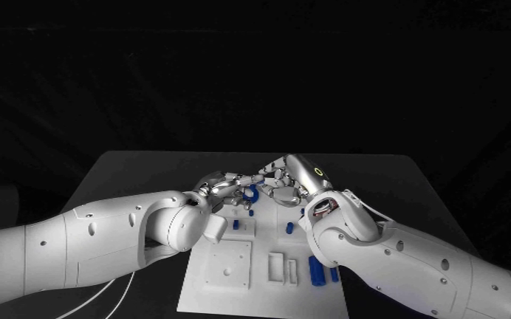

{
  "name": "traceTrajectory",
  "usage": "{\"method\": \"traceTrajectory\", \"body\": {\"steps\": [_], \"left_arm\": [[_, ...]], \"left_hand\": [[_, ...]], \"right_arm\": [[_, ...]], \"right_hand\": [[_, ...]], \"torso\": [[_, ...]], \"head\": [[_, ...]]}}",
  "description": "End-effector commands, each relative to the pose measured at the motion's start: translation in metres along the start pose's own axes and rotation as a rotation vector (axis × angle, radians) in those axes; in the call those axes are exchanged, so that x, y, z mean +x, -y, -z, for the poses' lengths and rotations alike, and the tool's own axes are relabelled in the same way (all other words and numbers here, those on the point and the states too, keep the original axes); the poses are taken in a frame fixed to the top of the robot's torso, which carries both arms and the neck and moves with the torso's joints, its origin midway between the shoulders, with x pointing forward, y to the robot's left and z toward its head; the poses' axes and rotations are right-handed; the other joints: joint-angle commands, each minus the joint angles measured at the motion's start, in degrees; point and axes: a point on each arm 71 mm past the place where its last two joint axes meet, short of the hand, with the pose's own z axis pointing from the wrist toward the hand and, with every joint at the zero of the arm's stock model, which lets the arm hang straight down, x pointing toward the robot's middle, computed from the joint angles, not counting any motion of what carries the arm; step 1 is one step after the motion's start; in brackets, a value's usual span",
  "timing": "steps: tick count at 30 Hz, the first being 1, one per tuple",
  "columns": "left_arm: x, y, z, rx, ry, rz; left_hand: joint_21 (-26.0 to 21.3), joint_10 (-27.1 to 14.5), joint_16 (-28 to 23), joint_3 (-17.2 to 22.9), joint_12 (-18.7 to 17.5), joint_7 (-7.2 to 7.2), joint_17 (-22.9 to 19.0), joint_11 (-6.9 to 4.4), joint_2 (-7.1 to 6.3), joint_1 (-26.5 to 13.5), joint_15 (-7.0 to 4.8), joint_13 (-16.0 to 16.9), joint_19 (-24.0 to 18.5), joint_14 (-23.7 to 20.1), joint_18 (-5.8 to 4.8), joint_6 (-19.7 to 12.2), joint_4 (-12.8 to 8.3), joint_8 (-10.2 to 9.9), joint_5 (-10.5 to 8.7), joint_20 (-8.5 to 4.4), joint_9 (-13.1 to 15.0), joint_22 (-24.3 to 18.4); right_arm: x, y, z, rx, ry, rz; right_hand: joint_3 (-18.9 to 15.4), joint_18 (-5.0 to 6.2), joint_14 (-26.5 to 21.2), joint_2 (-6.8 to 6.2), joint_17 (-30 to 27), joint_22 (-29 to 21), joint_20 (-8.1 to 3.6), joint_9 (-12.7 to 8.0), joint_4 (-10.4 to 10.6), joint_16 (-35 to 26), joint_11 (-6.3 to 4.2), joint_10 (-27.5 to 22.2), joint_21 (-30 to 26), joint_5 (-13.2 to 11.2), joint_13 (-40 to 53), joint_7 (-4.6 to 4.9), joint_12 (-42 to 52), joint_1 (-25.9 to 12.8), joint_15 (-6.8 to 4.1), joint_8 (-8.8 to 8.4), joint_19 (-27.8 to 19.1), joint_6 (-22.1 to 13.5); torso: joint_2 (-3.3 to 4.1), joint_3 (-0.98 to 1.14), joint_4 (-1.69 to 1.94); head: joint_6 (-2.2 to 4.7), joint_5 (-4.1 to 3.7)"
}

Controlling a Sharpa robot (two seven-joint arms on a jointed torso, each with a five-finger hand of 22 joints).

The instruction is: Assemble the parts on the task board

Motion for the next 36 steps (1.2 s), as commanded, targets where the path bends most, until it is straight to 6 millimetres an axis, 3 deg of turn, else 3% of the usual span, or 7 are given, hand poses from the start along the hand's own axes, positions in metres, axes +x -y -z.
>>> {"method": "traceTrajectory", "body": {"steps": [1, 13, 25, 31, 34, 35, 36], "left_arm": [[-0.0025, -0.0006, 0.0001, -0.005, 0.004, 0.002], [-0.0034, -0.001, 0.0001, -0.01, -0.001, 0.002], [-0.0036, -0.0012, 0.0003, -0.012, -0.011, 0.004], [-0.0038, -0.0011, 0.0004, -0.011, -0.012, 0.005], [-0.0038, -0.0009, 0.0005, -0.007, -0.01, 0.004], [-0.0038, -0.0009, 0.0005, -0.007, -0.01, 0.004], [-0.0038, -0.0008, 0.0005, -0.006, -0.009, 0.004]], "left_hand": [[0.29, 0.03, -0.41, 3.69, -0.41, -0.34, 0.11, -0.07, 0.38, 0.07, -0.08, -0.09, -0.42, 0.15, -0.59, 0.82, -4.11, 0.4, 0.89, -0.12, 0.18, 1.11], [0.47, -0.13, -0.52, 3.83, -0.71, -0.32, 0.26, -0.03, 0.18, -0.2, -0.05, -0.3, -0.57, 0.13, -0.56, 0.91, -4.72, 0.38, 1.67, -0.1, 0.23, 1.1], [0.63, -0.27, -0.63, 4.19, -1.29, -0.26, 0.41, 0.08, 0.29, -1.51, 0.04, -0.65, -0.76, 0.07, -0.49, 0.55, -4.99, 0.38, 3.02, 0.0, 0.18, 1.07], [0.72, -0.32, -0.66, 4.99, -1.36, -0.25, 0.52, 0.1, 0.31, -2.41, 0.06, -0.72, -0.88, 0.08, -0.45, 0.48, -5.7, 0.38, 3.55, 0.03, 0.16, 1.05], [0.76, -0.35, -0.72, 5.51, -1.37, -0.23, 0.54, 0.12, 0.38, -2.66, 0.07, -0.72, -0.93, 0.04, -0.43, 0.6, -6.04, 0.38, 3.7, 0.04, 0.19, 1.06], [0.79, -0.34, -0.73, 5.68, -1.35, -0.24, 0.54, 0.11, 0.38, -2.76, 0.07, -0.72, -0.93, 0.05, -0.42, 0.63, -6.16, 0.38, 3.7, 0.04, 0.2, 1.06], [0.79, -0.35, -0.72, 5.8, -1.35, -0.22, 0.56, 0.11, 0.45, -2.78, 0.07, -0.72, -0.94, 0.08, -0.42, 0.64, -6.21, 0.4, 3.66, 0.04, 0.2, 1.06]], "right_arm": [[-0.0024, 0.0004, 0.0003, -0.015, 0.015, -0.007], [0.0012, 0.0021, 0.0012, -0.027, -0.048, -0.027], [0.0053, 0.0044, 0.0019, -0.035, -0.119, -0.025], [0.0063, 0.0062, 0.0022, -0.035, -0.139, -0.021], [0.0039, 0.0079, 0.002, -0.024, -0.11, -0.032], [0.0033, 0.0083, 0.002, -0.02, -0.103, -0.035], [0.0019, 0.0092, 0.002, -0.014, -0.086, -0.039]], "right_hand": [[1.32, -0.72, -0.09, 1.02, -0.02, 4.43, -0.18, 0.34, 0.44, -0.35, -0.06, -0.47, -0.04, 0.32, -0.15, -0.11, -0.39, 0.41, -0.14, 0.39, 0.73, 0.21], [8.4, 0.12, -1.15, 2.45, 0.17, 4.17, 0.46, -0.18, -1.66, -0.98, 0.7, -2.91, -1.47, 0.28, 0.0, 1.02, -0.88, -0.74, 0.47, 0.33, -0.65, -2.31], [10.67, 0.57, -2.34, 4.74, 0.58, 3.83, 0.99, -0.32, -2.84, -0.78, 1.29, -5.26, -2.26, 0.32, -0.41, 1.62, -0.84, -2.24, 1.01, 0.26, -2.02, -4.24], [13.47, 0.46, -3.2, 6.19, 0.67, 3.69, 0.72, -0.4, -1.78, -0.64, -0.09, -6.9, -2.53, 0.32, -0.79, 0.54, -0.74, -3.65, 0.34, 0.22, -2.72, -8.01], [15.03, 0.24, -3.0, 3.94, 0.6, 3.82, 0.3, -0.38, -2.83, -0.45, -0.32, -6.42, -1.62, 0.44, -0.86, 0.61, -0.38, -3.73, 0.03, 0.27, -2.52, -9.62], [14.45, 0.22, -2.82, 2.52, 0.48, 3.79, 0.35, -0.4, -3.02, -0.41, -0.11, -6.04, -1.41, 0.6, -1.0, 1.09, -0.25, -4.09, 0.14, 0.24, -2.39, -10.38], [10.44, 0.22, -2.47, -0.14, 0.26, 3.67, 0.62, -0.35, -2.77, -0.36, 1.07, -5.24, -1.27, 0.97, -1.21, 2.24, 0.12, -5.07, 0.72, 0.34, -2.19, -11.54]], "torso": [[-0.01, -0.03, 0.0], [-0.02, -0.07, 0.02], [-0.01, -0.06, 0.01], [0.01, -0.03, 0.02], [0.0, -0.04, 0.01], [0.01, -0.04, 0.01], [0.01, -0.04, 0.0]], "head": [[-0.08, -0.04], [-0.14, 0.04], [-0.33, 0.11], [-0.33, 0.18], [-0.31, 0.2], [-0.3, 0.24], [-0.26, 0.27]]}}
